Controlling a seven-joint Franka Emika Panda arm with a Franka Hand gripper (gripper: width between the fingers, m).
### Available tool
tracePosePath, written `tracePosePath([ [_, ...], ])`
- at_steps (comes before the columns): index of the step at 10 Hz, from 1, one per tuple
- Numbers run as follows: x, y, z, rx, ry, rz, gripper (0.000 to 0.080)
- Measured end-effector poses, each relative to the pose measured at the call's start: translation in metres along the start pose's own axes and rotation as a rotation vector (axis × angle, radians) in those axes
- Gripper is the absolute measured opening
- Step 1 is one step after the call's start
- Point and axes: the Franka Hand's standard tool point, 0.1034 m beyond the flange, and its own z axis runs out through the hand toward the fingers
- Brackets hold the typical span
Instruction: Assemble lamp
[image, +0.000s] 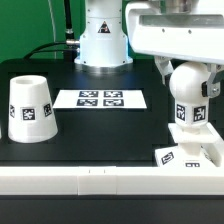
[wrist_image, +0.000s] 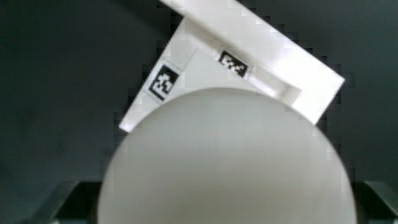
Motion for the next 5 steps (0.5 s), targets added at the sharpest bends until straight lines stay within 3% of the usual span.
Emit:
tracePosePath([
  [5,0.0002,-0.0005,0.002,0.037,-0.084,0.433,0.0577],
])
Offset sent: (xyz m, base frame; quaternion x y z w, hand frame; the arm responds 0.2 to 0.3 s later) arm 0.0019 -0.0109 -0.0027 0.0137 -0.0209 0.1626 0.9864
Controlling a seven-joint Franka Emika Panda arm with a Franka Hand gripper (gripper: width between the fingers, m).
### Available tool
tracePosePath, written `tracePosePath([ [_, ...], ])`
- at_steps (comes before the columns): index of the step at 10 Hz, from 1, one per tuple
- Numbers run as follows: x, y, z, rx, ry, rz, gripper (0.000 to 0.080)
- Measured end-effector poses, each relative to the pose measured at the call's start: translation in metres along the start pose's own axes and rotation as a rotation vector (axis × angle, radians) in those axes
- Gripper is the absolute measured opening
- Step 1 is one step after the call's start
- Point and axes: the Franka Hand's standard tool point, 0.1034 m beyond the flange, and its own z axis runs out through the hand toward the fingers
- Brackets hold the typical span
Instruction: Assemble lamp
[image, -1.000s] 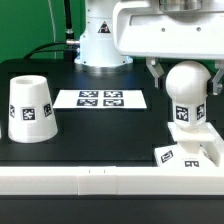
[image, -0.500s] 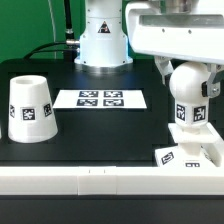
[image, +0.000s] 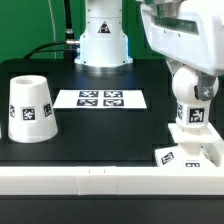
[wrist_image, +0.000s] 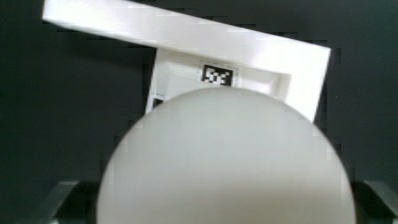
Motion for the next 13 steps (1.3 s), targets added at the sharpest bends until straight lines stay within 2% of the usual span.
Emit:
tracePosePath([
  [2,-0.0012,-0.0005,0.001,0.007,-0.036,0.174,0.0577],
  [4,-0.004,-0.0014,0.0012,0.011,-0.038,0.22,0.0577],
  [5,-0.004,-0.0014,0.0013,0.011,-0.037,0.2,0.0653],
  [7,-0.0068,0.0003,-0.0029,-0.034,-0.052,0.041,0.0685],
  [8,-0.0064,-0.0033,-0.0069,-0.042,-0.06,-0.033,0.0697],
  [13,-0.0063,-0.0035,-0.0064,-0.028,-0.068,-0.455,0.0698],
])
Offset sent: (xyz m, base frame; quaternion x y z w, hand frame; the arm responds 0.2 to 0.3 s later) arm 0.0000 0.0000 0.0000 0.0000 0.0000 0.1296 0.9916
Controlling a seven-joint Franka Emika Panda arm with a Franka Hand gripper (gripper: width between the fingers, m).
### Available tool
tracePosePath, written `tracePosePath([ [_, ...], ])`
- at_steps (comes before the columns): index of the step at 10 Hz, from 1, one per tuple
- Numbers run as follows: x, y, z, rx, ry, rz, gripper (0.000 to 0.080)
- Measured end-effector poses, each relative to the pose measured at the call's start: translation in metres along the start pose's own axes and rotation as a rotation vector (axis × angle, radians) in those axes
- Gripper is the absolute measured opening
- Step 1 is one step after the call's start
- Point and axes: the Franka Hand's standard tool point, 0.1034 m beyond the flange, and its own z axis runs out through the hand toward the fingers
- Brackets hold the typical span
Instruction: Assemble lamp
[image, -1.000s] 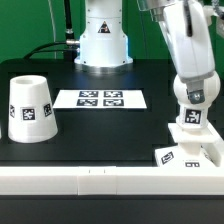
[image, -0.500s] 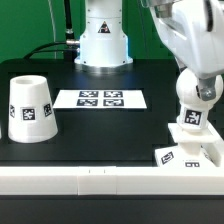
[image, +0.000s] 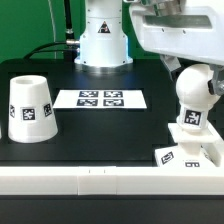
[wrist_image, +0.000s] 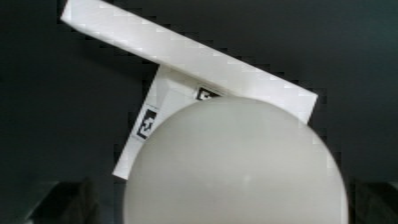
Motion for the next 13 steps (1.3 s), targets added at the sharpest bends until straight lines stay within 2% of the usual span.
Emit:
tracePosePath([
  [2,-0.0007,0.0021,-0.0013,-0.039,0.011,-0.214,0.0698],
  [5,-0.0012,0.0018,-0.0024,-0.069,0.02,-0.479,0.0698],
  [7,-0.0052,0.0007,-0.0005,-0.098,0.03,-0.688,0.0698],
  [12,-0.0063,0.0005,0.0004,-0.107,0.017,-0.988,0.0698],
  [13,-0.0058,0.0013,0.0007,-0.128,0.021,-1.086,0.0698],
])
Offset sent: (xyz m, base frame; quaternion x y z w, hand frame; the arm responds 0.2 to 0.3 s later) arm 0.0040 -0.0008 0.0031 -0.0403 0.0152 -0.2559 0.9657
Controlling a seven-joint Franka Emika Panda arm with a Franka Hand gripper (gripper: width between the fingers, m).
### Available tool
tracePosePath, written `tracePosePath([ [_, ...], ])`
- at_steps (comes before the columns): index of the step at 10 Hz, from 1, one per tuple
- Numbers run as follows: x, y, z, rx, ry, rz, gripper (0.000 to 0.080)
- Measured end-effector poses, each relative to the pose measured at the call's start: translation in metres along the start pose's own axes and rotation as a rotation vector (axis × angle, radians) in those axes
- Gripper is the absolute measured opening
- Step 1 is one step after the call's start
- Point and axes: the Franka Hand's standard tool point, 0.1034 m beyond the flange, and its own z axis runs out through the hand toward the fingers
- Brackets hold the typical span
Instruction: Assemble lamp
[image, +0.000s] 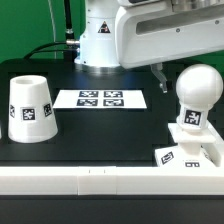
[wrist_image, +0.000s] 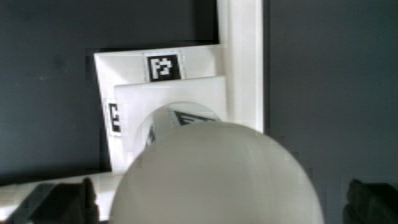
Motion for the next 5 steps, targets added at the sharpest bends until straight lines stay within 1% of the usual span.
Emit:
tracePosePath([
  [1,0.0001,-0.0012,0.0007,-0.035,0.0,-0.114,0.0698],
  [2,0.0018,-0.0034,0.0008,-0.047,0.008,-0.193,0.0698],
  [3,0.0052,-0.0041,-0.0003,-0.086,0.017,-0.341,0.0698],
  [4,0.0076,-0.0057,-0.001,-0.11,0.021,-0.469,0.0698],
  [5,0.0076,-0.0059,-0.0011,-0.118,0.015,-0.554,0.0698],
])
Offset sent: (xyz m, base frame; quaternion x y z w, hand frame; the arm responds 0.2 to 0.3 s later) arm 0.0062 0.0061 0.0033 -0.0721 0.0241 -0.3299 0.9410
